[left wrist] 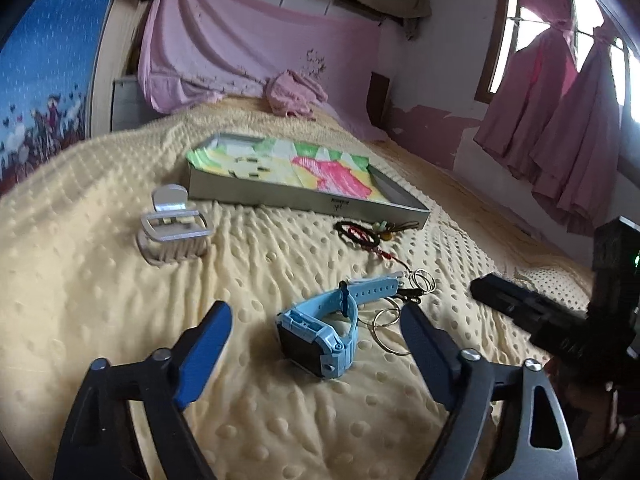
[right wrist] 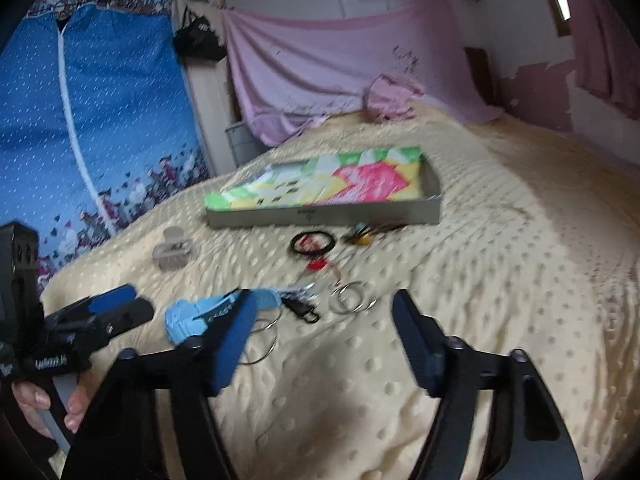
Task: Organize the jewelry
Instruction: 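Lower the left tool onto the blue smartwatch and close on it, then drop the blue smartwatch into the tray with the left tool while the right holds a hoop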
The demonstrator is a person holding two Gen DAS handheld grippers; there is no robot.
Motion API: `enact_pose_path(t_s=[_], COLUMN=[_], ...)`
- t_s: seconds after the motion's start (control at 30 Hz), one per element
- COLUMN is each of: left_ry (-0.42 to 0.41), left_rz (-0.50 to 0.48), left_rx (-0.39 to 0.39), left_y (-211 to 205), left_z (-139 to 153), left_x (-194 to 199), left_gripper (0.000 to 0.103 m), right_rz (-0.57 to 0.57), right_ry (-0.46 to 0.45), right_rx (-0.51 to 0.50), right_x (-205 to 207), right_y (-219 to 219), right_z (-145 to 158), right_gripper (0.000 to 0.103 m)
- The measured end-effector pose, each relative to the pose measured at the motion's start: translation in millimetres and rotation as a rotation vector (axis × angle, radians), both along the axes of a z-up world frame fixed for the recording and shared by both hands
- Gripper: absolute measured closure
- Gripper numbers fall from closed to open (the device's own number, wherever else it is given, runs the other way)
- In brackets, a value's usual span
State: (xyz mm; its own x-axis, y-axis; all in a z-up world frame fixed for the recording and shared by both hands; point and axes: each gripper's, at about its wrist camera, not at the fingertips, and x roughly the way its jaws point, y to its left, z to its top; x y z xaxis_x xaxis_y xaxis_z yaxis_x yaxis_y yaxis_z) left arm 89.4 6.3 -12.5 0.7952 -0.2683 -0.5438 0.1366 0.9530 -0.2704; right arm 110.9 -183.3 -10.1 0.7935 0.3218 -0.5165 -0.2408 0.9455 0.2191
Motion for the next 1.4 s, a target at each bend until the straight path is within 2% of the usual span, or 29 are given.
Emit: enact_pose_path(t_s=[0.17,0.3,0.37,0.5,0.57,0.63,0.7,1.03,1.23,1.4], left_ry=[0.081,0.132,0.154,0.169,0.169,0.169,0.170,0.129,0.068,0.005], left_rz=[-0.030,-0.054,-0.059,-0.057,-0.051,-0.040,-0.021,-0.015,0.019,0.046], left_rx=[-0.016,0.002,0.017,0.038,0.049,0.057,0.052,0.010,-0.022,-0.026], left_y=[-1.2,-6.2,-9.4,-12.6,-13.6,-13.8,-12.1,-1.9,2.0,5.5], left_z=[-10.8,-19.9,-23.4,-26.5,-25.8,-25.2,-24.6,-23.8,-8.9,14.8], left_x=[10.6,16.4,19.0,23.3,24.2,24.6,24.7,11.1,5.3,19.3], left_gripper=[0.033,0.043,0.053,0.058,0.063,0.067,0.070,0.077,0.078,0.079], right_rz=[0.111,0.168,0.192,0.230,0.235,0.231,0.231,0.178,0.153,0.141], right_ry=[0.087,0.137,0.171,0.232,0.239,0.239,0.237,0.143,0.033,-0.057], right_rx=[0.008,0.010,0.014,-0.009,-0.010,-0.009,-0.006,-0.027,-0.021,-0.008], right_x=[14.9,25.6,31.0,38.4,38.4,37.7,35.8,20.6,8.7,11.0], right_y=[19.3,34.5,37.4,50.3,53.4,54.4,54.0,43.5,33.2,23.2], right_z=[-20.1,-33.6,-38.9,-50.7,-51.6,-51.7,-51.2,-32.8,-3.7,30.9], right_gripper=[0.067,0.072,0.075,0.082,0.085,0.096,0.098,0.100,0.100,0.100])
